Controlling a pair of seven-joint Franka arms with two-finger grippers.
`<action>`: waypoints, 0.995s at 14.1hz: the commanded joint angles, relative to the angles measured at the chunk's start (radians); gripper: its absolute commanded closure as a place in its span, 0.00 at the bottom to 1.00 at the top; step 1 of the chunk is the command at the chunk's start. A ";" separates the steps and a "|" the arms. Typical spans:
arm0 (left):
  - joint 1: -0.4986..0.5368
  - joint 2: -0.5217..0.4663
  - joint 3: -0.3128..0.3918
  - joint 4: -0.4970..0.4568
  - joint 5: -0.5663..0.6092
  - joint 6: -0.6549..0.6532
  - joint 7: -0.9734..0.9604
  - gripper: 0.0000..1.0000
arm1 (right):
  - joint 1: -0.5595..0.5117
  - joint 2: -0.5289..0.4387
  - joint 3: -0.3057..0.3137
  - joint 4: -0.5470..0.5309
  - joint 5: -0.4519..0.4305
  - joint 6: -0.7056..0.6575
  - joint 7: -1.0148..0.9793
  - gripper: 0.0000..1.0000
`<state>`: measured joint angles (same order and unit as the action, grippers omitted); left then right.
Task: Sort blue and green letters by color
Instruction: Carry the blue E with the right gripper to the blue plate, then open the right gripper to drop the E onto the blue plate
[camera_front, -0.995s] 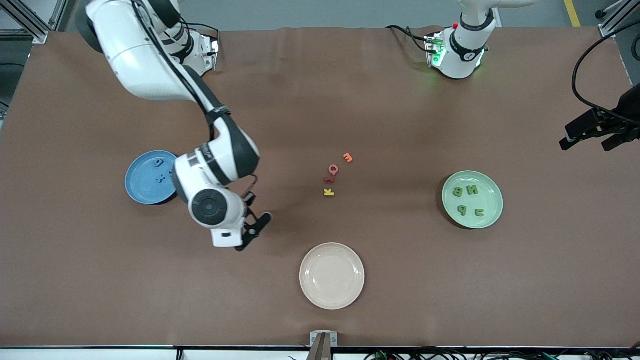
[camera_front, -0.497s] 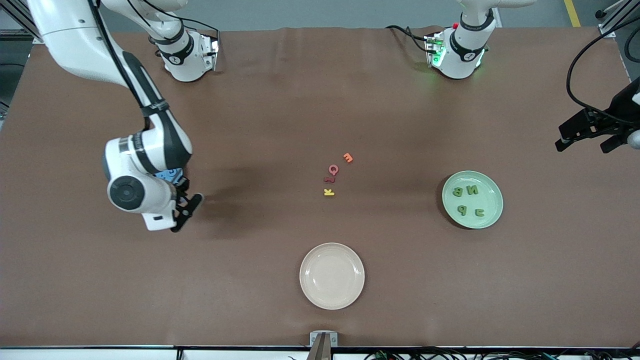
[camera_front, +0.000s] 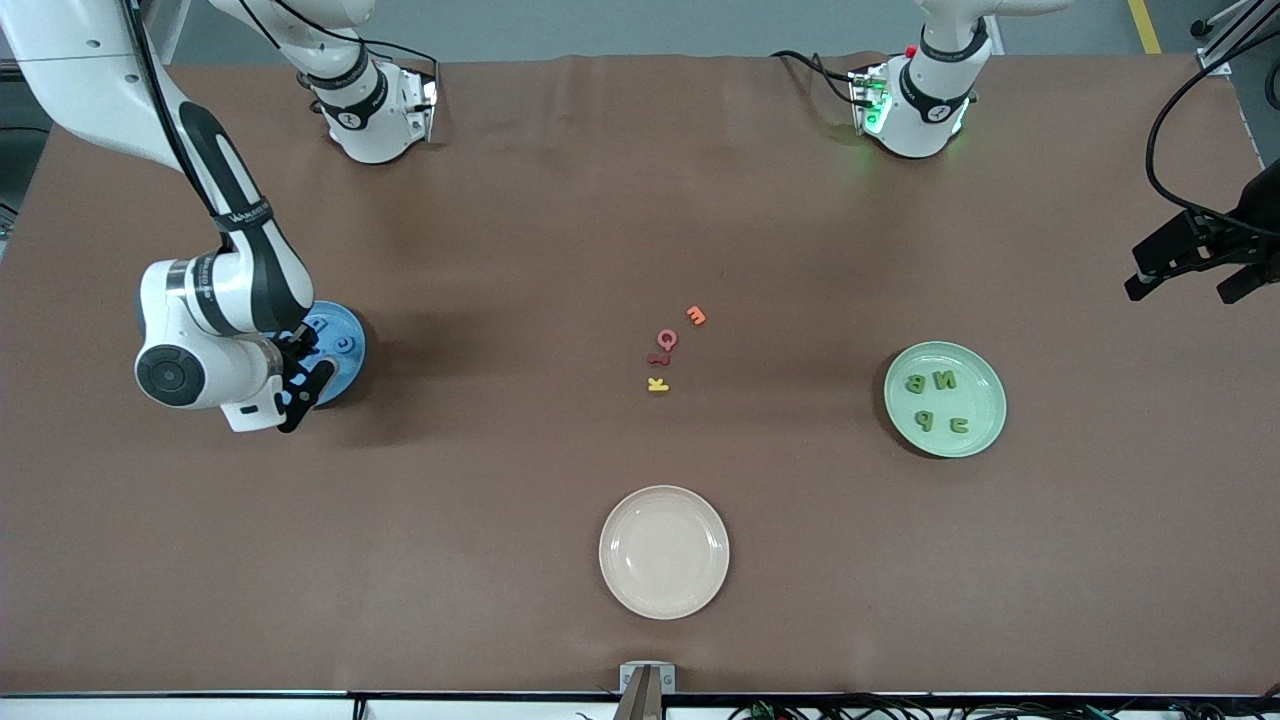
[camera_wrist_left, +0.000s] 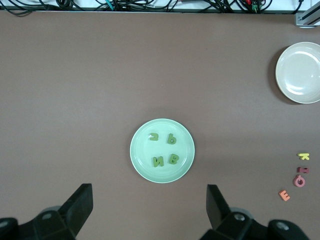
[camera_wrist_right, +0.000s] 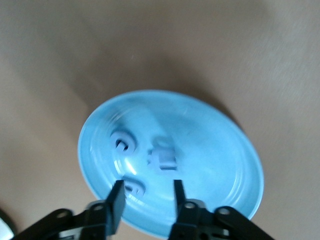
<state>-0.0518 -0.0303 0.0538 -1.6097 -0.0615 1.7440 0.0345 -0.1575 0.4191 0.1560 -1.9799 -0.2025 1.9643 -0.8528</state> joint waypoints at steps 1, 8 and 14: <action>-0.009 -0.005 -0.006 0.019 0.025 -0.018 -0.008 0.00 | -0.030 -0.083 0.023 -0.043 -0.015 -0.062 -0.003 0.00; -0.005 -0.005 -0.017 0.020 0.022 -0.024 -0.053 0.00 | -0.024 -0.151 0.027 0.096 -0.003 -0.318 0.269 0.00; -0.010 -0.006 -0.022 0.033 0.015 -0.024 -0.062 0.00 | -0.031 -0.160 0.025 0.304 0.118 -0.464 0.707 0.00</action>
<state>-0.0601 -0.0304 0.0397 -1.5914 -0.0593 1.7384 -0.0102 -0.1668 0.2678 0.1704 -1.7548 -0.1205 1.5616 -0.2172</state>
